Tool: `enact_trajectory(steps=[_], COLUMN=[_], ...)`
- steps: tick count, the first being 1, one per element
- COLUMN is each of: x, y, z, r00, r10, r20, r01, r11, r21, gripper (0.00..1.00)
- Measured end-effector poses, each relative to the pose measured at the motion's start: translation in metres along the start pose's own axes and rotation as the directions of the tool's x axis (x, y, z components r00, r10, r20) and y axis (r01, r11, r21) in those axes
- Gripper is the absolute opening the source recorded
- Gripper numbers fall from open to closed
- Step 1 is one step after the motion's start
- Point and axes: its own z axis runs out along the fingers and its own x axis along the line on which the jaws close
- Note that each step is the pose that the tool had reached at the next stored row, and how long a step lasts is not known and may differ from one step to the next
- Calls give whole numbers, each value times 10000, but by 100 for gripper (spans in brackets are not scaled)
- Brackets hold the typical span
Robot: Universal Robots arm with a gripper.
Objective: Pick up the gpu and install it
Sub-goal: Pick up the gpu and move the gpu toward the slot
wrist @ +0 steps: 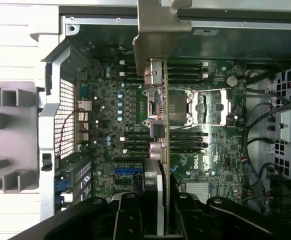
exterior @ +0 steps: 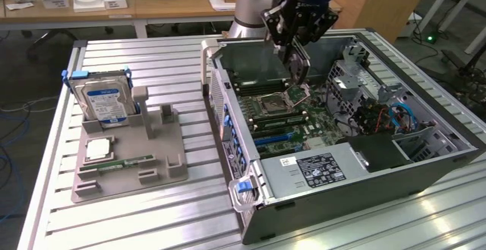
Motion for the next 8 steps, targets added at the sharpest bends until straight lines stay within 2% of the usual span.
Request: enact_trajectory(steps=[8], x=[-71], y=[1], z=[6], r00=[10000], r10=[-1], r20=[-6], r01=[1], r11=[10000], r21=[0], gripper=[28])
